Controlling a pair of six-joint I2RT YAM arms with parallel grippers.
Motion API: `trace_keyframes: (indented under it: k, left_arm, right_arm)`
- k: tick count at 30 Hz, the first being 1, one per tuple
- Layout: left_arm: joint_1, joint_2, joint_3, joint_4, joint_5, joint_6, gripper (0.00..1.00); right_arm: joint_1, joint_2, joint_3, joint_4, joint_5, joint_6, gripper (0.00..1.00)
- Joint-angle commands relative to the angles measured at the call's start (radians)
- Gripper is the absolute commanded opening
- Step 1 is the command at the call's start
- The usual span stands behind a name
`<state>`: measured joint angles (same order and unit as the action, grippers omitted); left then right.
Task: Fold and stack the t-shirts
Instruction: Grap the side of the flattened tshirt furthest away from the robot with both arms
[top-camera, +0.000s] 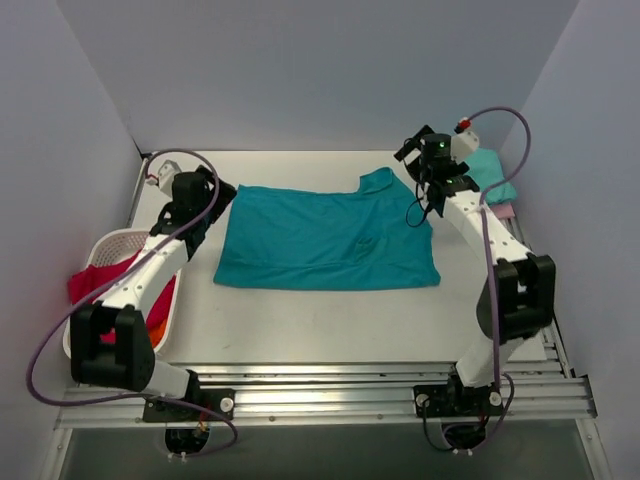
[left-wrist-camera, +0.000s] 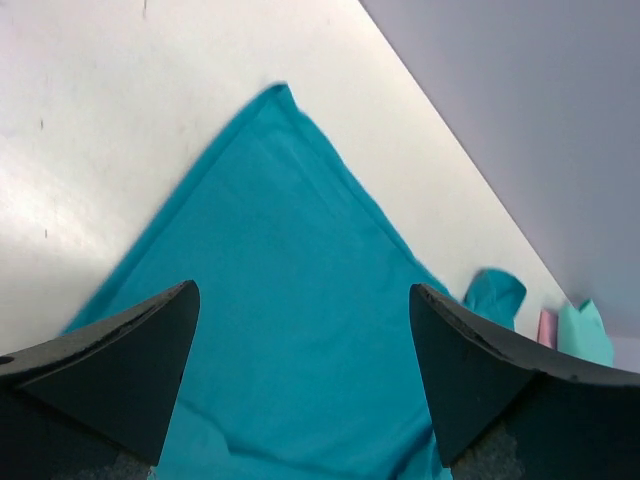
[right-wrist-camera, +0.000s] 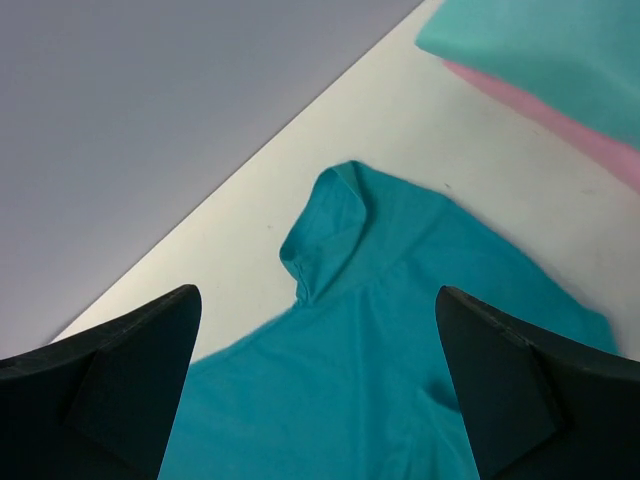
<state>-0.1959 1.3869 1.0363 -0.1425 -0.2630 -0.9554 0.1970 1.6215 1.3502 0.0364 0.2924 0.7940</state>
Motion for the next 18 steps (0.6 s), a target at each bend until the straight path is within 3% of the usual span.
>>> trace_keyframes:
  k: [1,4,10,16,18]
  left_arm:
    - [0.093,0.139,0.129,0.054,0.131,0.083,0.95]
    - [0.144,0.323,0.243,0.086,0.223,0.110,0.97]
    - [0.181,0.549,0.413,0.122,0.338,0.145,1.00]
    - [0.191,0.636,0.439,0.225,0.384,0.150,1.00]
    - [0.191,0.644,0.441,0.236,0.396,0.152,0.95]
  right_arm:
    - [-0.002,0.199,0.201,-0.010,-0.081,-0.081,1.00]
    - [-0.005,0.380,0.391,-0.032,-0.105,-0.101,0.99]
    - [-0.008,0.691,0.660,-0.085,-0.176,-0.114,0.96]
    - [-0.016,0.883,0.885,-0.124,-0.182,-0.125,0.96]
    - [-0.024,0.916,0.921,-0.119,-0.185,-0.118,0.95]
